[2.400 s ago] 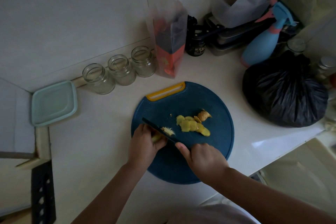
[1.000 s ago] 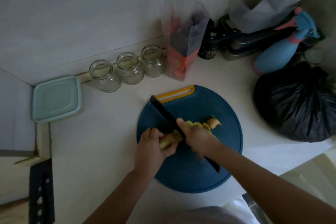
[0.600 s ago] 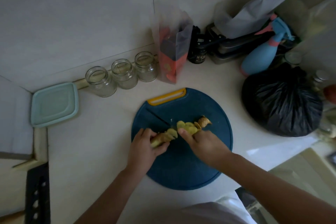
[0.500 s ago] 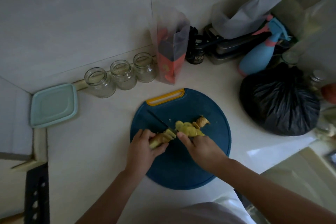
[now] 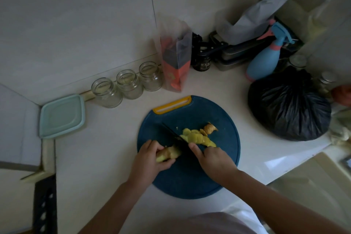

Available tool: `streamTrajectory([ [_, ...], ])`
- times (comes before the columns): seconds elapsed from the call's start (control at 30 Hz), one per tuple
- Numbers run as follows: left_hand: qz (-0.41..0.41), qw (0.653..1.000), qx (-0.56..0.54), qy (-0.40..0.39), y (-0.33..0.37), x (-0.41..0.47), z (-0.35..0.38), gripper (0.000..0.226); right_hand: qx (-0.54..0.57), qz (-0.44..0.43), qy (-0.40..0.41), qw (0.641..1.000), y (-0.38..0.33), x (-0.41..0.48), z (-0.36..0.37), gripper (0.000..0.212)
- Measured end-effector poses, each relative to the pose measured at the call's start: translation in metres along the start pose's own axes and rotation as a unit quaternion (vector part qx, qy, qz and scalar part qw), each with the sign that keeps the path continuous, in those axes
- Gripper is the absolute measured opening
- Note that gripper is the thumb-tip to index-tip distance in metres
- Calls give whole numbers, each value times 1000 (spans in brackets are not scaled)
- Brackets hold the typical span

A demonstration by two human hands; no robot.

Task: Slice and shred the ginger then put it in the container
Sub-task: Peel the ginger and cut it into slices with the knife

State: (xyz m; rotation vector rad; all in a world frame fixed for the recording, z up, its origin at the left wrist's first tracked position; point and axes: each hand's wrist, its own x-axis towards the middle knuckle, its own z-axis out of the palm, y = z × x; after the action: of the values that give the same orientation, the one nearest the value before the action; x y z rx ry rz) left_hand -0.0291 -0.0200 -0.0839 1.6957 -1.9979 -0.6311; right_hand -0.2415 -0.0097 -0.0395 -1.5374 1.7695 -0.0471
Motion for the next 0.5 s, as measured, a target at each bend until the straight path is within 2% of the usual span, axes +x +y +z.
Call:
streamTrajectory([
  [0.13, -25, 999, -44, 11, 0, -1, -8, 58, 19, 20, 22, 999, 6, 0, -10, 66],
  [0.23, -23, 999, -42, 14, 6, 0, -10, 54, 36, -7, 19, 999, -1, -7, -14, 68],
  [0.33, -42, 998, -53, 1, 9, 2, -9, 62, -22, -47, 19, 998, -10, -19, -12, 72],
  [0.5, -100, 988, -115, 0, 6, 7, -10, 34, -115, -100, 43, 987, -16, -29, -1, 73],
])
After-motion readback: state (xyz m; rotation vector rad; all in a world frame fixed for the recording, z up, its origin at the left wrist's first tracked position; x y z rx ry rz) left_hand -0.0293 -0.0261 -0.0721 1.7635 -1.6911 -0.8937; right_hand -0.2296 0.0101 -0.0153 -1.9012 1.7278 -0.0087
